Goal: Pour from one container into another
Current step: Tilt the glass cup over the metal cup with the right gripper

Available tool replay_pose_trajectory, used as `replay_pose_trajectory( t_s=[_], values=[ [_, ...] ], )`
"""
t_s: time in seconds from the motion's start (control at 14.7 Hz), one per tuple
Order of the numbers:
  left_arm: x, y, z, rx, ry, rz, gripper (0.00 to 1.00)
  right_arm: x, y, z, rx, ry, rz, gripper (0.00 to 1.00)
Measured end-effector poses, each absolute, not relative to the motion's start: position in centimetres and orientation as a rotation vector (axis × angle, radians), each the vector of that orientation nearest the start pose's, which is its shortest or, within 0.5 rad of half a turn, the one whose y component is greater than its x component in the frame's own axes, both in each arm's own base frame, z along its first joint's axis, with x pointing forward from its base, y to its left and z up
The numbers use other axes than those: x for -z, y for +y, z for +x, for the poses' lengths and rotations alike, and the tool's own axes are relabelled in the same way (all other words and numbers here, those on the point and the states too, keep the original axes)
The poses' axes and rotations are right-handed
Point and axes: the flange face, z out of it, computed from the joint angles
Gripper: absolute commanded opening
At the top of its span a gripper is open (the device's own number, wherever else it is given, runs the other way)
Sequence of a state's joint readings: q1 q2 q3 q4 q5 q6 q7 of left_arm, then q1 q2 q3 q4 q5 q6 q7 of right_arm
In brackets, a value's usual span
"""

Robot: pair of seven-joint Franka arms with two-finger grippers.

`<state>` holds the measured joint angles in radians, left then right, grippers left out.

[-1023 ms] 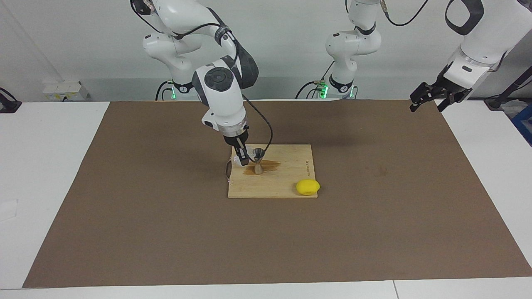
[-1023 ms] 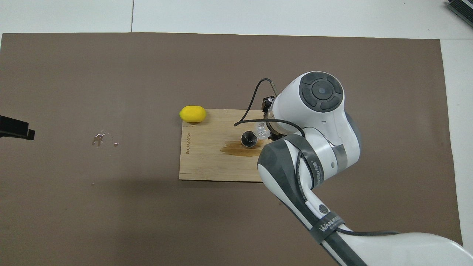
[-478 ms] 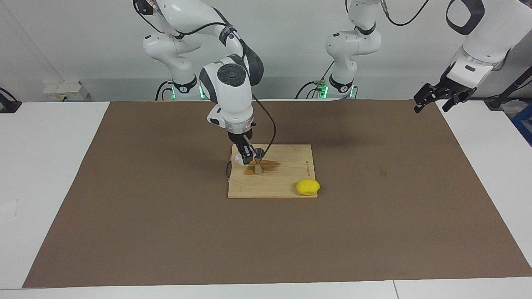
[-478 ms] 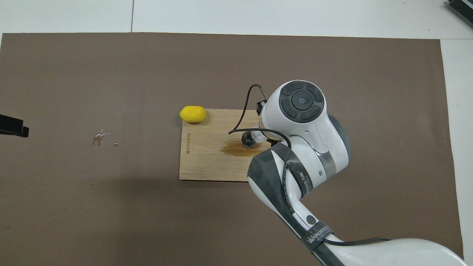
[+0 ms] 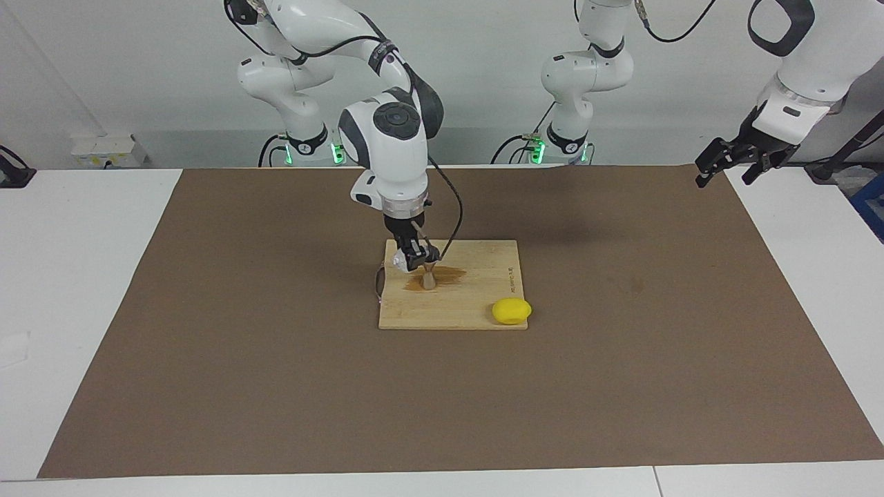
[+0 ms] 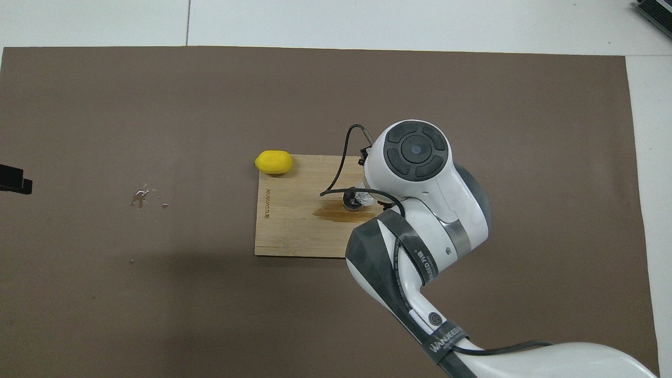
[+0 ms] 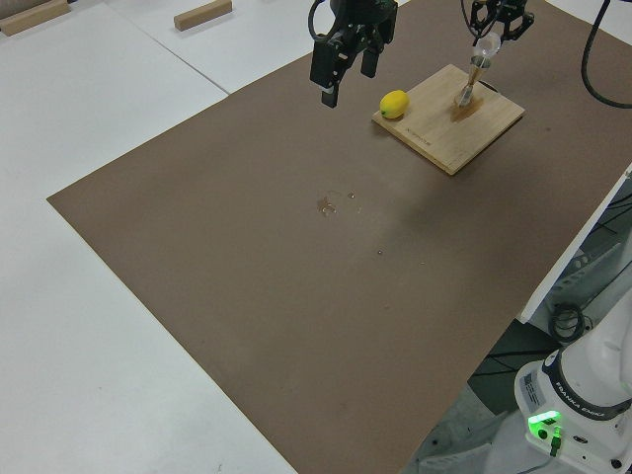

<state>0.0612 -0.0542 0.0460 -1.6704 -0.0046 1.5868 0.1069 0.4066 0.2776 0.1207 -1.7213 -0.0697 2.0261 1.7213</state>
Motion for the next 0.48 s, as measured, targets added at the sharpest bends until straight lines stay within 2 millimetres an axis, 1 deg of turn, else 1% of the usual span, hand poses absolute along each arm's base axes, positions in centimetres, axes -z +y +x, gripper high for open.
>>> replay_pose_trajectory(
  t_s=[0.14,0.34,0.48],
  values=[
    [-60.5,5.6,53.6,-0.054,0.005,-3.151,1.0,-43.0,31.3,56.0,0.066,1.727,-2.603,0.0],
    [-60.5,5.5,53.7,-0.054,0.009,-3.151,1.0,-43.8,30.7,56.4,0.069,1.742,-2.587,0.0],
    [-60.5,5.2,53.7,-0.055,0.018,-3.152,1.0,-43.9,30.5,56.5,0.023,1.763,-2.555,0.0]
  ],
)
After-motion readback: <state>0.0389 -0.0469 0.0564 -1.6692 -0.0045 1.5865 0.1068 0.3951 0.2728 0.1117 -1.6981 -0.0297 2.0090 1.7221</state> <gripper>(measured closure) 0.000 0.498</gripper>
